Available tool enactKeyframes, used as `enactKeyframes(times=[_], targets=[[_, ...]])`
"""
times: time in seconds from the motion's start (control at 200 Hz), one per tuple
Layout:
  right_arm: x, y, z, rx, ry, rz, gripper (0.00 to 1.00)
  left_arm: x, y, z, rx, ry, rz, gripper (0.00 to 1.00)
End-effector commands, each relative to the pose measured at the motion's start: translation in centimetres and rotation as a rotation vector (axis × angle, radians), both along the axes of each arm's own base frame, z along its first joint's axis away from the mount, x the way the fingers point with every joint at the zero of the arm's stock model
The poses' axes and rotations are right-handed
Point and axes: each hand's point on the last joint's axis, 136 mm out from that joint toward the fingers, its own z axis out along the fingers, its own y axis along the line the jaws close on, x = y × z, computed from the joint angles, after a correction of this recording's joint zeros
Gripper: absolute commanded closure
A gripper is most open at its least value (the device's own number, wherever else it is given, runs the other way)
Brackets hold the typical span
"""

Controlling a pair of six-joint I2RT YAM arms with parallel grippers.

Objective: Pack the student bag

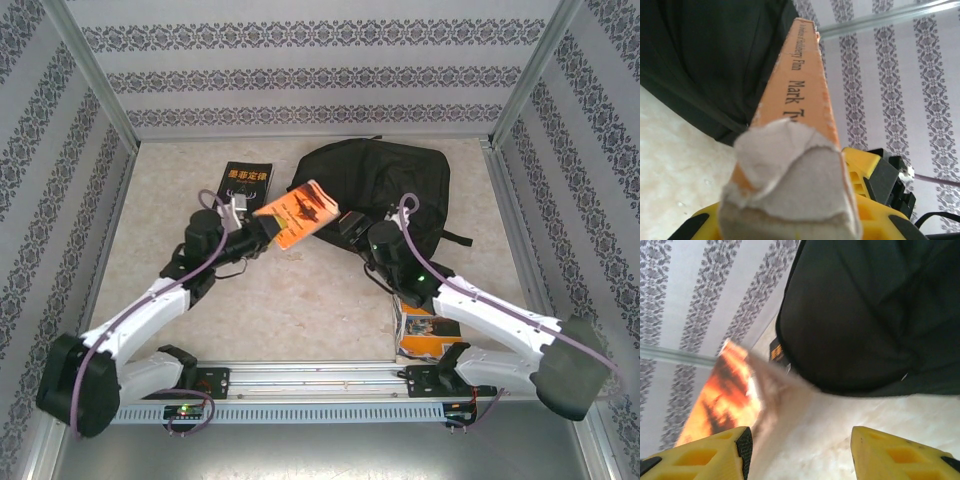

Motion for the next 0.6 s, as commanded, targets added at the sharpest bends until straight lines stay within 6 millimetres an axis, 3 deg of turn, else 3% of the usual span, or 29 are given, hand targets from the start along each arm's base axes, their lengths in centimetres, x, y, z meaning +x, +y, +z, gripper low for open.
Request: enactKeyframes(times=[0.0, 0.12, 0.285, 0.595], targets=[[0.1, -3.7, -1.4, -0.301, 0.022, -0.016, 0.45, -0.7, 3.5, 1.4, 0.196, -0.056, 0.061, 1.0], [2.0, -3.3, -0.9, -0.393, 0.04, 0.079, 0.47, -1.5, 6.1, 1.7, 0.339, -0.052, 0.112, 1.0], [5.6, -1.2, -0.7, -0.566, 0.111, 0.23, 0.47, -2.2, 8.5, 1.1, 0.492, -0.04, 0.171, 1.0], [11.3, 6.9, -1.7, -0.654, 0.154, 0.484, 0.44, -3.9, 13.0, 1.3, 0.736, -0.043, 0.287, 1.0]])
